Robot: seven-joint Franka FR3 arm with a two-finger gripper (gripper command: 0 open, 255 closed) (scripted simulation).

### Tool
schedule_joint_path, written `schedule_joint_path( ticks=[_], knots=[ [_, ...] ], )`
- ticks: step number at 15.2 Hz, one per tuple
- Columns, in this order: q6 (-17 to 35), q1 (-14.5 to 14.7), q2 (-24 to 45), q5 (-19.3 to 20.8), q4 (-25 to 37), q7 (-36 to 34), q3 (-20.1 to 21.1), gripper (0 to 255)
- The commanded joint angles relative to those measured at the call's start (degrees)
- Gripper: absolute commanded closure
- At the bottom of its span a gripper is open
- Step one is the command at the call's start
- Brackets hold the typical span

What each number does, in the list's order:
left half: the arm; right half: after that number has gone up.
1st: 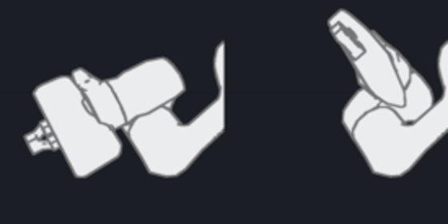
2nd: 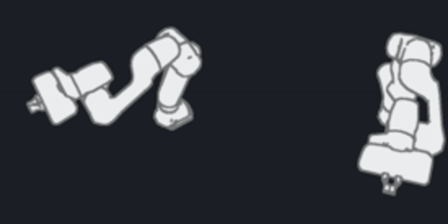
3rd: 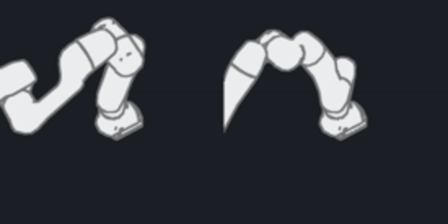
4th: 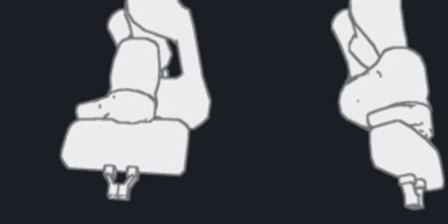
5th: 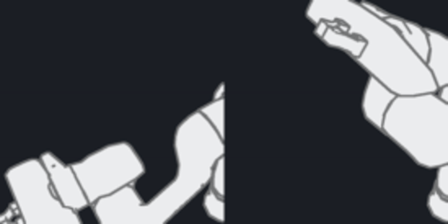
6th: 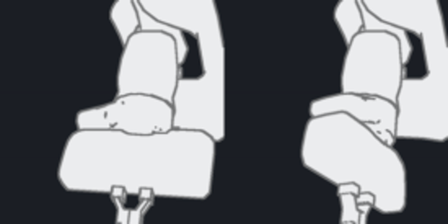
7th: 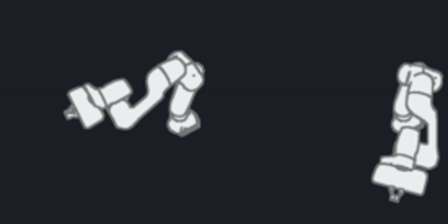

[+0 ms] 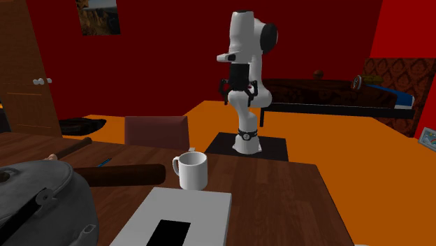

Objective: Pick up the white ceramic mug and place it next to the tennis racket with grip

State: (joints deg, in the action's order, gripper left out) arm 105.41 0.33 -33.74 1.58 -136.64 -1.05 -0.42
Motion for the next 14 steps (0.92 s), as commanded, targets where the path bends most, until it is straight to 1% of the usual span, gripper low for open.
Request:
schedule_joint_path(
  ticks=[1,8,14],
  knots=[
    [3.0,-0.3,3.9,0.2,1.1,0.8,-0.7,0],
    [11.1,-1.0,19.2,-0.1,8.1,3.6,-3.1,0],
    [15.5,-1.7,32.6,-1.5,17.0,6.3,-4.5,0]
  ],
)
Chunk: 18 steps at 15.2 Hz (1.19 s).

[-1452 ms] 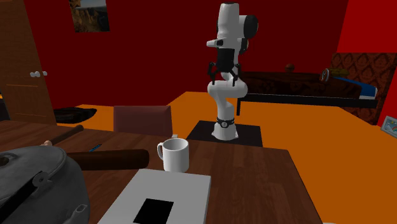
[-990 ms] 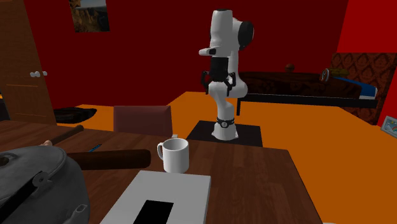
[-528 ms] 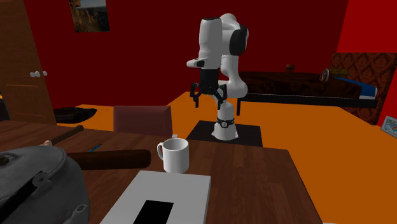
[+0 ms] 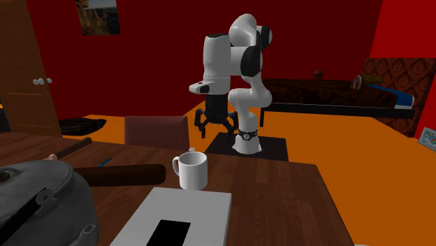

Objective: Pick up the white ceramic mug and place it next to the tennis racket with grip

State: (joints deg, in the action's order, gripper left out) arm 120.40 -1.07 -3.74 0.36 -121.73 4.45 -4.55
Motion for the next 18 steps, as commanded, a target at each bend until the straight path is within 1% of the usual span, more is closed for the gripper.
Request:
schedule_joint_path(
  ticks=[1,4,5,12,18],
  knots=[
    [0.9,-0.4,4.8,-0.6,3.9,1.3,-0.6,0],
    [1.9,-1.0,11.6,-1.7,9.6,2.6,-0.9,0],
    [1.9,-1.1,11.9,-1.7,9.9,2.7,-0.9,0],
    [7.1,-1.1,14.7,-2.1,7.4,3.0,-0.8,0],
    [7.1,-1.1,14.7,-2.1,7.4,3.0,-0.8,0]
  ],
)
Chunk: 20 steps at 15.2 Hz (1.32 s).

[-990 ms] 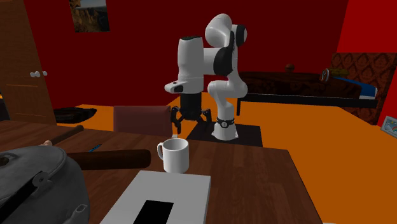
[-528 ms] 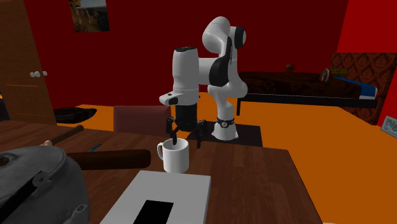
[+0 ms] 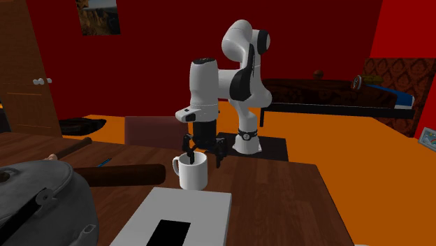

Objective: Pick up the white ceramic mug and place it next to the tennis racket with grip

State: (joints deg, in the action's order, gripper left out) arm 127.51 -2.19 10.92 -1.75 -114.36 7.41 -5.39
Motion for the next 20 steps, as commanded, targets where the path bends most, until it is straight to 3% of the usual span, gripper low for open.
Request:
schedule_joint_path(
  ticks=[1,2,3,12,20],
  knots=[
    [0.0,0.0,0.0,0.0,0.0,0.0,0.0,0],
    [0.0,0.0,0.0,0.0,0.0,0.0,0.0,0],
    [0.0,0.0,0.0,0.0,0.0,0.0,0.0,255],
    [0.0,0.0,0.0,0.0,0.0,0.0,0.0,255],
    [-5.6,0.1,-2.6,0.4,3.0,-0.3,-0.1,255]
  ],
)
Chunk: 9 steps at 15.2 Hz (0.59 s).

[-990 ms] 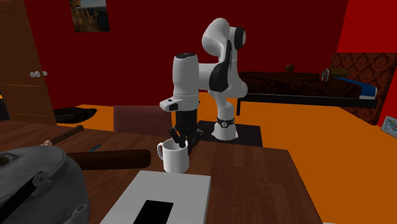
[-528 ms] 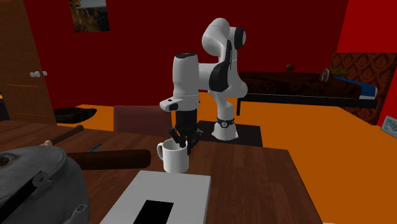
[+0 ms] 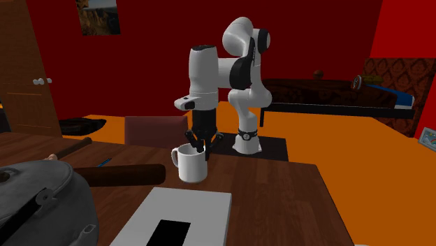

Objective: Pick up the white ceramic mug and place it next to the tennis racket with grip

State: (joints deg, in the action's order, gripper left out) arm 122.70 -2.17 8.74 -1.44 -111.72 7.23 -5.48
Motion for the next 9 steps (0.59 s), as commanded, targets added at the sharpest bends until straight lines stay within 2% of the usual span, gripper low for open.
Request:
schedule_joint_path(
  ticks=[1,9],
  knots=[
    [-1.5,0.0,-0.7,0.1,0.8,-0.1,0.0,255],
    [-7.3,0.1,-2.5,0.4,4.8,-0.3,0.0,255]
  ],
)
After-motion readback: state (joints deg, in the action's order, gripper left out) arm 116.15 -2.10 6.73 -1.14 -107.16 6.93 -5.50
